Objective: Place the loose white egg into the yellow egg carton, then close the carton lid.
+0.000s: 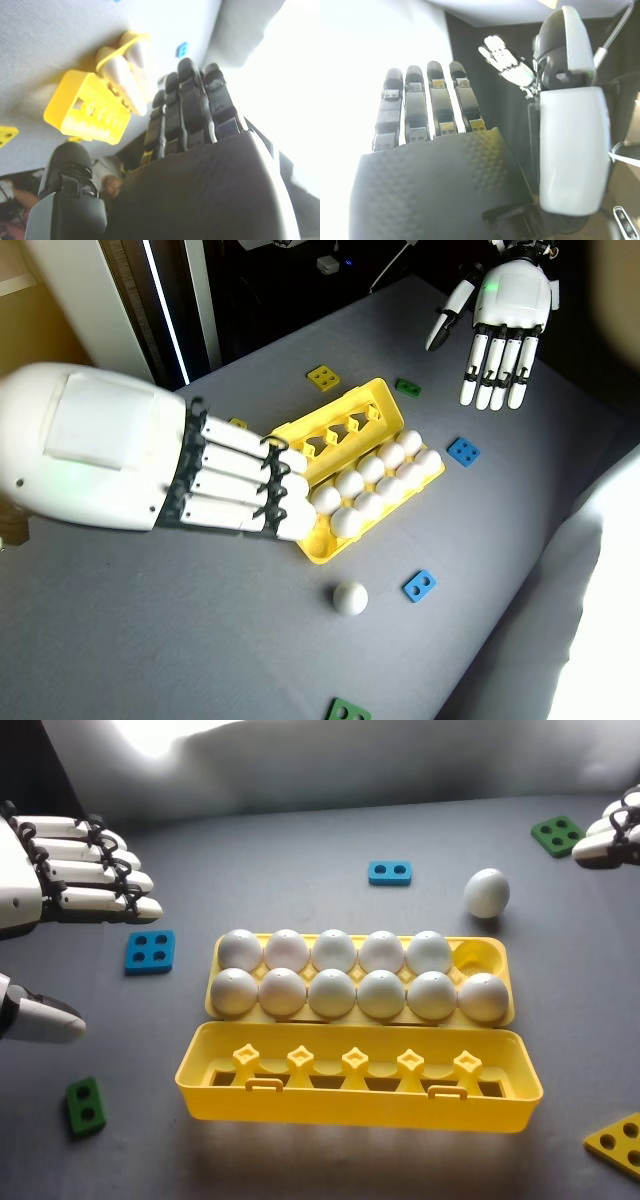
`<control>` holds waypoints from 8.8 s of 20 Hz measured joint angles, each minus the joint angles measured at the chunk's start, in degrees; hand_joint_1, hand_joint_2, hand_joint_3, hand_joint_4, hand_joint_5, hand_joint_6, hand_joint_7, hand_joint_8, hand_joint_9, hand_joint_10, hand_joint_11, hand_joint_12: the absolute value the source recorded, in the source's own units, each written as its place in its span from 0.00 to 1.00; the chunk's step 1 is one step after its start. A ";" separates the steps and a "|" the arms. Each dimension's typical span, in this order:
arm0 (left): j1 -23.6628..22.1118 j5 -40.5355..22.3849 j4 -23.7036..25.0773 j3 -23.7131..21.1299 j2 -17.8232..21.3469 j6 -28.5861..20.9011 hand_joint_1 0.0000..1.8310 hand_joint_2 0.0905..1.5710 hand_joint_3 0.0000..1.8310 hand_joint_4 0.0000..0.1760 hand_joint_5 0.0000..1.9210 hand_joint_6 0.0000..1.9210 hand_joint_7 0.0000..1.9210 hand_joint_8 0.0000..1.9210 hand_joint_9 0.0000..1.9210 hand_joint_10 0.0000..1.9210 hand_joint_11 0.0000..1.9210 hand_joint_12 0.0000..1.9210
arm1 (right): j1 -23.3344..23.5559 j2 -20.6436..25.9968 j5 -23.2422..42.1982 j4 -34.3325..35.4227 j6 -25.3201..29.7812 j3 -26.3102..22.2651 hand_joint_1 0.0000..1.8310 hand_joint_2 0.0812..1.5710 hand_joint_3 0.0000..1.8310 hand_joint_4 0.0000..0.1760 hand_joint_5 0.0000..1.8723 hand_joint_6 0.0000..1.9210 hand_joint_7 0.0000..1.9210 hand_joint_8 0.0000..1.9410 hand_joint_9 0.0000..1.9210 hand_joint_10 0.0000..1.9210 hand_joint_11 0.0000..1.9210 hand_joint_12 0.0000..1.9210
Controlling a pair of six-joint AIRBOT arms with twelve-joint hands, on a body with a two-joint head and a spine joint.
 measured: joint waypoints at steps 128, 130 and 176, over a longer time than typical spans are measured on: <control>4.26 -29.24 27.50 13.92 -9.07 -27.34 0.00 0.69 0.00 0.00 0.15 0.00 0.14 0.00 0.10 0.00 0.00 0.18 | -6.21 -43.78 -18.71 39.21 -22.40 38.49 0.51 0.57 0.00 1.00 0.33 0.01 0.01 0.00 0.00 0.00 0.00 0.00; 4.26 -29.24 27.45 13.92 -9.07 -27.34 0.00 0.69 0.00 0.00 0.15 0.00 0.14 0.00 0.10 0.00 0.00 0.17 | -6.58 -43.87 -18.45 39.23 -22.40 38.53 0.51 0.57 0.00 1.00 0.33 0.01 0.00 0.00 0.00 0.00 0.00 0.00; 4.26 -29.09 27.47 13.73 -9.07 -27.34 0.00 0.71 0.00 0.00 0.13 0.00 0.12 0.00 0.08 0.00 0.00 0.13 | -8.00 -44.70 -15.19 40.37 -22.45 40.11 0.58 0.64 0.00 1.00 0.62 0.35 0.07 0.00 0.00 0.00 0.00 0.00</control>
